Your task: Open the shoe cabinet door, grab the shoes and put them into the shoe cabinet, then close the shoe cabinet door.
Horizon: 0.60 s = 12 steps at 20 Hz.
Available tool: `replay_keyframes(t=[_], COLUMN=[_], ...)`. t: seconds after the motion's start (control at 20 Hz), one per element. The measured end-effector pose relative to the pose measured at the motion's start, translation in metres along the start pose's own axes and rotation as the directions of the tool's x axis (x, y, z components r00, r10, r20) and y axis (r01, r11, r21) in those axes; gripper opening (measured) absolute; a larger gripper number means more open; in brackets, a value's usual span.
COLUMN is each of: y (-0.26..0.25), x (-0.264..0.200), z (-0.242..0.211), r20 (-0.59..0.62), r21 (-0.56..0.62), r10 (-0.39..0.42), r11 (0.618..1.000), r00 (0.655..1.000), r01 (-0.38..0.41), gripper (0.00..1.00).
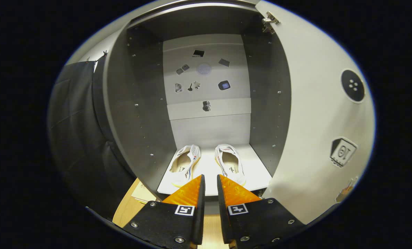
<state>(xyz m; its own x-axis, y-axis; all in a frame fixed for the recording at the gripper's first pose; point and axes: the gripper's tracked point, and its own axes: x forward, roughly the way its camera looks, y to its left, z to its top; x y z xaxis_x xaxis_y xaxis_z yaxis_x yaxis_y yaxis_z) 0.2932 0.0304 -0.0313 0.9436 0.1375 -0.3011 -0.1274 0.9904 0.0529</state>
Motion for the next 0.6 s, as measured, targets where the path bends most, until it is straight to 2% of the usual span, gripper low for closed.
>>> replay_keyframes(t=[0.6], y=[0.008], x=[-0.159], z=[-0.018], r20=[0.105], r21=[-0.023], r10=[-0.031], r11=[0.999], r00=[0.994], r01=[0.034], gripper=[0.21])
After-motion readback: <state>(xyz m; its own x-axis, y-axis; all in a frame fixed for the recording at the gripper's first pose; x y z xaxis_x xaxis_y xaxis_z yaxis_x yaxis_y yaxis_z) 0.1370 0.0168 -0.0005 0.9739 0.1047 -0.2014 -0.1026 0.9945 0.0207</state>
